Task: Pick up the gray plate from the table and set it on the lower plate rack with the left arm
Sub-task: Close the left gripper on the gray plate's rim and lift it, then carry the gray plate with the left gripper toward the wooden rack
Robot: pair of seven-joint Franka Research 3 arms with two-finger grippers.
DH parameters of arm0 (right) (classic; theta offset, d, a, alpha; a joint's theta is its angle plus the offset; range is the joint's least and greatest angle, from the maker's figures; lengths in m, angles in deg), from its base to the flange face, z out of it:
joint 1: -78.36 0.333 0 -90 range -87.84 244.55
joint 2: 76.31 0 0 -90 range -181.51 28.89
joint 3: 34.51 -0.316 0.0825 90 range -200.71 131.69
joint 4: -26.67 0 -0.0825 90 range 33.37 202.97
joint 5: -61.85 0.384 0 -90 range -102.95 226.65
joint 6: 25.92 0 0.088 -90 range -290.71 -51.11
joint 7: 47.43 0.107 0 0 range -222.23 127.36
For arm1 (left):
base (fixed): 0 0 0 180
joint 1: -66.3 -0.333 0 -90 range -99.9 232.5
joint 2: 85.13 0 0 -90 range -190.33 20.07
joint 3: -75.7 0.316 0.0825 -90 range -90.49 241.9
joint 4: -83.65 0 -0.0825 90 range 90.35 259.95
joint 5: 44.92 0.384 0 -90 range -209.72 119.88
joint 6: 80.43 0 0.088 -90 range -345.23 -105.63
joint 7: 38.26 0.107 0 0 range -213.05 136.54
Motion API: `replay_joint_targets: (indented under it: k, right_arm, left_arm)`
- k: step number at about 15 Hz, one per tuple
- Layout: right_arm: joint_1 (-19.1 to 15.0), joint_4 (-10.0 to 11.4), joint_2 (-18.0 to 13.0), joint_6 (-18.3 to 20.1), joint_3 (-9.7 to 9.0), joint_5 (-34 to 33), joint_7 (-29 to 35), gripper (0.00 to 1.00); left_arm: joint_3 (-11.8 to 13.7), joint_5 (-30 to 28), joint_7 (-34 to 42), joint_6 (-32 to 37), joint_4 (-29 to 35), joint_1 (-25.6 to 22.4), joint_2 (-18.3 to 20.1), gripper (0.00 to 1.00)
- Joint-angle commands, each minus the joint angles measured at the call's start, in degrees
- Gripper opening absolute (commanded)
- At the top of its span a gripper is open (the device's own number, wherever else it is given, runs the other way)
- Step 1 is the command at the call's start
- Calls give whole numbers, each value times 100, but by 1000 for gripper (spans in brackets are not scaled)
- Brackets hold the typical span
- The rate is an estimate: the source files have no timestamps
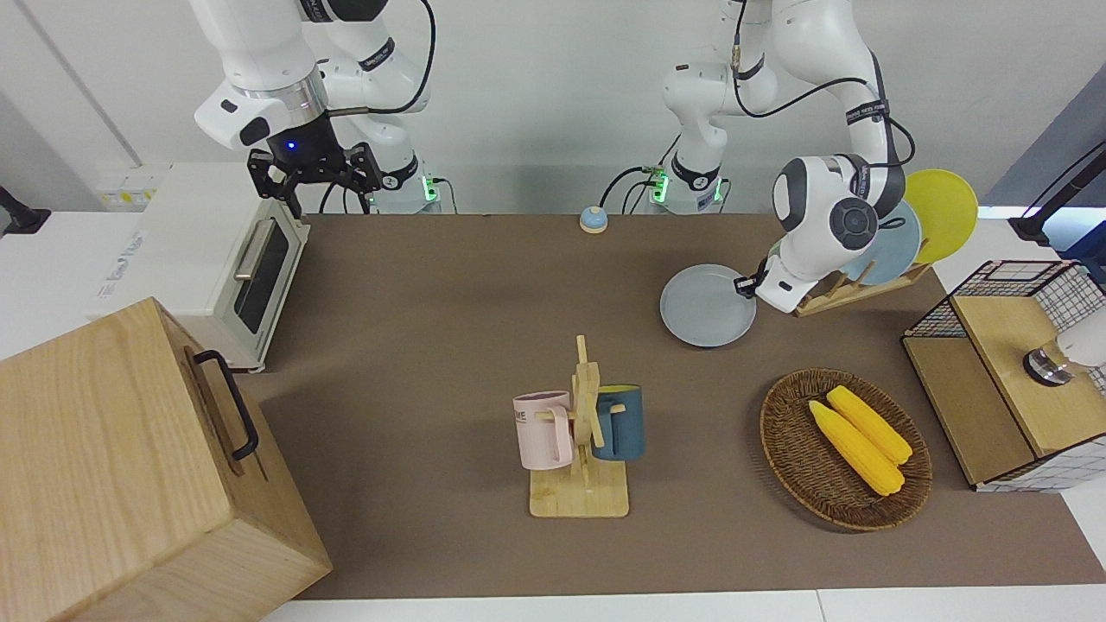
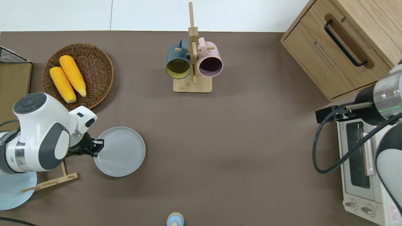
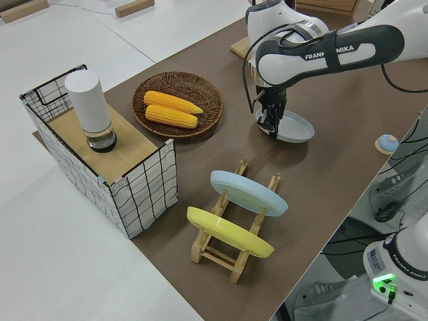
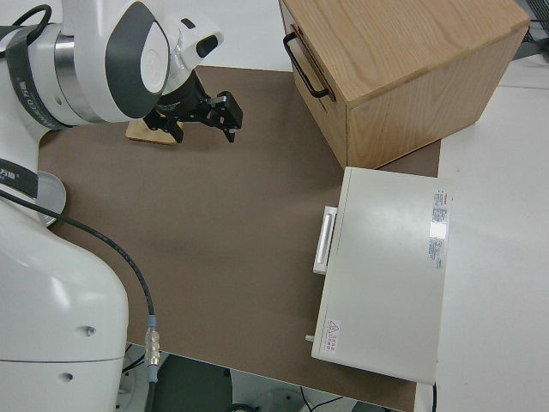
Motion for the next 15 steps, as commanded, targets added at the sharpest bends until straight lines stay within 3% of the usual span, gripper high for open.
replay_joint_targets:
  k: [1,4,9,15]
  right_arm:
    - [-106,-51,-15,73,-98,-9,70,983]
    - [-106,-51,-15,73,-98,-9,70,983]
    - [-106,-51,-7,81,-98,-9,70,983]
    - [-106,-51,-15,81,-98,-9,70,983]
  left_arm:
    - [66,106,-101,578,-586,41,-42,0]
    - [83,202,-408,1175,-1077,50,-34,0]
    - [-215,1484,-1094,1668,-1166,129,89,0]
    - [-216,2899,-1068,3327,-1772,138,177,0]
